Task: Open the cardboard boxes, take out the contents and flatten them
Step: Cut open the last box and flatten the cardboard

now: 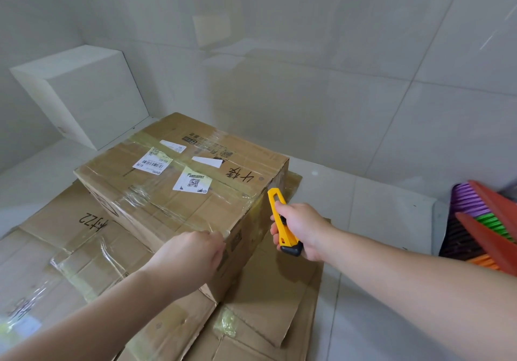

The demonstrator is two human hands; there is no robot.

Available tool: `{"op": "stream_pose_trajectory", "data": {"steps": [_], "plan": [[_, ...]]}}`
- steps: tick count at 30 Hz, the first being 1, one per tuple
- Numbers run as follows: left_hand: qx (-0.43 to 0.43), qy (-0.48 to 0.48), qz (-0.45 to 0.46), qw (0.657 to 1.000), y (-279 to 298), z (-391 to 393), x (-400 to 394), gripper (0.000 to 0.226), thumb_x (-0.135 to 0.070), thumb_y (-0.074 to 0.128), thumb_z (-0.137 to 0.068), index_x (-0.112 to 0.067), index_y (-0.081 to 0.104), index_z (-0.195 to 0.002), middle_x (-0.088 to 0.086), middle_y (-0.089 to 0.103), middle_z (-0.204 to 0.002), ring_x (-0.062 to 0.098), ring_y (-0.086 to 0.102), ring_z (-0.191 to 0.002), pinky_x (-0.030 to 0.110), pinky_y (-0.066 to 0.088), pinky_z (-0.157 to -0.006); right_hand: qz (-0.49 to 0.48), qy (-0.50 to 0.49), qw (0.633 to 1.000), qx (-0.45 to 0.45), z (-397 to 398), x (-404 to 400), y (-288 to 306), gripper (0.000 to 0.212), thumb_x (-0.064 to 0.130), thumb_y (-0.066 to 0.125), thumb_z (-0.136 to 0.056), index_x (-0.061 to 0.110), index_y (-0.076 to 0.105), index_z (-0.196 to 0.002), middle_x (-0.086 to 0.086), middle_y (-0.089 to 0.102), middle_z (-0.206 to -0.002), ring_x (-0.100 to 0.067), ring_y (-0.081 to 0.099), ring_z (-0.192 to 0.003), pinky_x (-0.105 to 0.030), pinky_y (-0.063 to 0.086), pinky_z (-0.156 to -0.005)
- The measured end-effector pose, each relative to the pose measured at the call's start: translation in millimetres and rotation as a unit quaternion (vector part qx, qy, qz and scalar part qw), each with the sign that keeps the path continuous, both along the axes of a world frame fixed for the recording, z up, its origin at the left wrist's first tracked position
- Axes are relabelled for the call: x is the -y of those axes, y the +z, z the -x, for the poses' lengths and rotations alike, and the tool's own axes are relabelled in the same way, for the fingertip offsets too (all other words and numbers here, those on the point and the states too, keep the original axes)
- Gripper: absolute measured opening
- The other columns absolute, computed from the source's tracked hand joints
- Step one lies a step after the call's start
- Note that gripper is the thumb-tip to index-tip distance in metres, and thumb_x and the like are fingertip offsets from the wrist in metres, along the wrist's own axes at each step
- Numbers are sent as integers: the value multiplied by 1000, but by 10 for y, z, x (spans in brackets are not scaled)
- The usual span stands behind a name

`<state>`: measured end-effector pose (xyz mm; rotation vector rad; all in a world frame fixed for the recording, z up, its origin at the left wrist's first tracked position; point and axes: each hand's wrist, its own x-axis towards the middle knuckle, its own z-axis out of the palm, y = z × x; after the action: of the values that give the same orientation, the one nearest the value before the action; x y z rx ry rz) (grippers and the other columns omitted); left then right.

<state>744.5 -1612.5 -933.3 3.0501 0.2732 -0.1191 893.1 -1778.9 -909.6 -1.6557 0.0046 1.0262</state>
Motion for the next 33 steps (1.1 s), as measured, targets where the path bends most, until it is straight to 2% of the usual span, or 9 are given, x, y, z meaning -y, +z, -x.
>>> {"op": "stream_pose_trajectory", "data": {"steps": [10,16,20,23,26,30,33], "plan": [[7,2,-2,1000,29,-18,30,30,-34,29,-100,-17,41,-79,-1,48,-68,23,53,-66,34,48,-65,8,43,999,-10,151,31,7,34,37,45,-100,6,58,-92,-8,58,-65,-18,56,-48,-27,49,-49],[17,-4,11,1000,28,-4,34,30,-32,32,-100,-15,40,-77,-1,45,-63,25,52,-63,36,48,-63,7,63,998,-19,305,69,-12,35,36,43,-101,5,57,-92,-7,56,-62,-18,55,-46,-25,48,-46],[32,3,13,999,20,-17,36,29,-34,33,-100,-17,38,-77,-6,38,-61,23,48,-62,32,46,-61,7,60,998,-8,242,71,-4,35,36,44,-101,6,58,-90,-8,57,-63,-19,55,-48,-27,47,-47],[39,8,3,999,15,-33,51,29,-35,31,-100,-17,38,-78,-4,42,-65,23,51,-65,30,45,-61,5,94,995,-17,409,106,-41,33,34,44,-101,7,54,-87,-9,55,-60,-19,52,-44,-25,45,-43],[63,11,21,998,5,-52,39,29,-35,37,-100,-18,38,-77,-3,42,-65,23,49,-63,31,41,-58,5,145,989,-17,630,93,-38,31,32,43,-101,7,52,-85,-8,54,-59,-18,50,-41,-22,42,-39],[82,8,46,996,49,-50,33,31,-36,44,-97,-18,40,-73,-6,40,-62,19,47,-60,31,43,-59,-4,109,994,-18,555,-2,11,32,34,43,-101,6,53,-88,-8,54,-59,-19,51,-44,-24,44,-41],[101,-20,93,990,75,19,-2,36,-42,53,-91,-22,36,-65,-10,38,-57,9,38,-51,25,37,-50,-2,128,991,-31,555,41,-6,32,34,44,-101,7,54,-88,-7,56,-59,-19,52,-45,-24,44,-43]]}}
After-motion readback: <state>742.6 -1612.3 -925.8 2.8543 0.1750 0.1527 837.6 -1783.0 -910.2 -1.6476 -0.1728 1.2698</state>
